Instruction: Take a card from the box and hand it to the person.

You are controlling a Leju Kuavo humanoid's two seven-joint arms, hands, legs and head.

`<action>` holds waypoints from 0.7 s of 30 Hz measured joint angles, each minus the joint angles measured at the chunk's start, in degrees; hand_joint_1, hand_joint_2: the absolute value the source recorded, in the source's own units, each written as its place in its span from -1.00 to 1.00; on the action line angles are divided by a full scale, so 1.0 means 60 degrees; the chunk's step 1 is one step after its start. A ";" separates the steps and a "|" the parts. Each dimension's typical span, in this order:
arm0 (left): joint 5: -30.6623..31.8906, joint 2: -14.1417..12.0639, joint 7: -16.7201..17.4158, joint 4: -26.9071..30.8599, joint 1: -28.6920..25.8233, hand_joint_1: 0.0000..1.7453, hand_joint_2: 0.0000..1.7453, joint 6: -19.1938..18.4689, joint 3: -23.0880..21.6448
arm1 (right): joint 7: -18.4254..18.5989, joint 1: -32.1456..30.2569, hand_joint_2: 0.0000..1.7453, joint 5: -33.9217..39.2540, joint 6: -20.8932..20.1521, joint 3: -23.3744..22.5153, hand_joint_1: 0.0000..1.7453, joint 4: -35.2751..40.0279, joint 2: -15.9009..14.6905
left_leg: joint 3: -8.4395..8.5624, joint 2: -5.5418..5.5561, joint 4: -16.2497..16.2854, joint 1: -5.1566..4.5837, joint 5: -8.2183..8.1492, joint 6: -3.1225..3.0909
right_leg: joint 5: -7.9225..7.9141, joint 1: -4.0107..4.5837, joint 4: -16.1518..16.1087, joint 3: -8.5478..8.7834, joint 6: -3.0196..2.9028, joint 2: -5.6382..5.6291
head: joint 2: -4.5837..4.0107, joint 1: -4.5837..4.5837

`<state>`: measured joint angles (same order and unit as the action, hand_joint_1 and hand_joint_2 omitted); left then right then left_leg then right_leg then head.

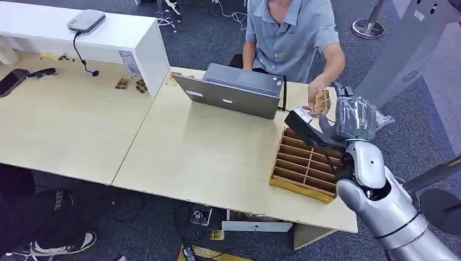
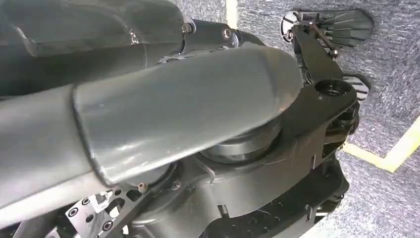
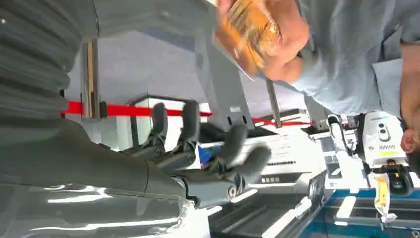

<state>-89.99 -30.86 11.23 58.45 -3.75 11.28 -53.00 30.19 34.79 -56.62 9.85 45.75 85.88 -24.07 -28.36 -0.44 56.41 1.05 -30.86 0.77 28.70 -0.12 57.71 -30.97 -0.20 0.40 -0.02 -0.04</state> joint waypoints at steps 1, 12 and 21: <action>0.0000 0.0004 0.0004 0.0015 -0.0004 -1.00 -1.00 0.0022 0.0004 | -0.0055 -0.0050 1.00 0.0222 0.0111 0.0000 -1.00 0.0004 0.0011 | 0.0000 0.0000 0.0000 0.0000 0.0000 0.0000 | 0.0000 0.0000 0.0000 0.0000 0.0000 0.0000 | 0.0000 0.0000; 0.0000 0.0200 -0.0102 0.0102 -0.0167 -1.00 -1.00 0.0346 0.0189 | -0.2873 -0.1807 1.00 0.6010 0.2856 -0.0619 -1.00 0.0837 0.0393 | -0.0002 0.0011 -0.0001 0.0000 -0.0001 0.0000 | 0.0001 0.0000 -0.0001 0.0001 0.0000 0.0002 | 0.0000 0.0004; 0.0000 0.0459 -0.0171 0.0127 -0.0248 -1.00 -1.00 0.0506 0.0445 | -0.5199 -0.3541 1.00 0.9998 0.3906 -0.1461 -1.00 0.1169 0.1086 | -0.0002 0.0006 -0.0002 0.0000 -0.0001 0.0000 | 0.0001 0.0000 -0.0001 0.0001 0.0000 0.0002 | 0.0000 0.0004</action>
<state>-89.99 -28.11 10.21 59.21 -5.24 14.32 -50.34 -1.01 13.55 3.37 33.29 36.98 92.89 -17.55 -28.37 -0.40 56.40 1.05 -30.87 0.77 28.70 -0.12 57.70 -30.96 -0.20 0.42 -0.02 -0.02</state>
